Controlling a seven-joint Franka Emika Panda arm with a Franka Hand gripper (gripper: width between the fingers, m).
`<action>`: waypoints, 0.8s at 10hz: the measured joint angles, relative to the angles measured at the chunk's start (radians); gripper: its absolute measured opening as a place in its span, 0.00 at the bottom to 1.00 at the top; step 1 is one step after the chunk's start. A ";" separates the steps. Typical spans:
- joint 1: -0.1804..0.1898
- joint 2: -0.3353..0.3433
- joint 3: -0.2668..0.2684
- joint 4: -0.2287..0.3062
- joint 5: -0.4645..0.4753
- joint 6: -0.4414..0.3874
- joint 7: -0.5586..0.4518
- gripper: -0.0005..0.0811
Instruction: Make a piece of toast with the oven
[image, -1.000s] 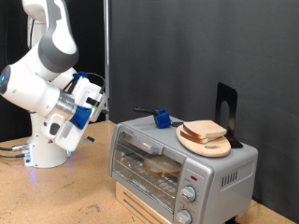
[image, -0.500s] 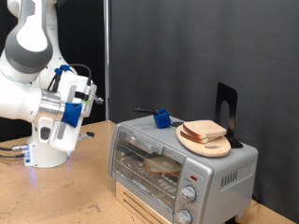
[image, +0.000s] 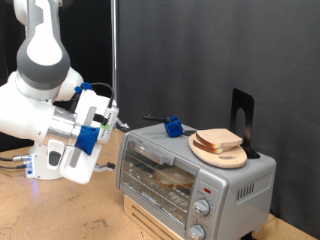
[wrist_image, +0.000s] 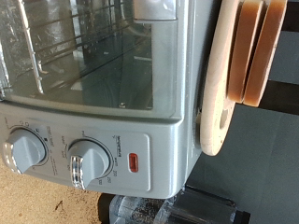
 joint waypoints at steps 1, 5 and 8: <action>-0.003 0.000 -0.003 0.000 -0.020 -0.033 0.001 1.00; -0.038 0.114 -0.032 0.148 -0.182 -0.274 0.008 1.00; -0.012 0.229 -0.016 0.272 -0.235 -0.175 0.023 1.00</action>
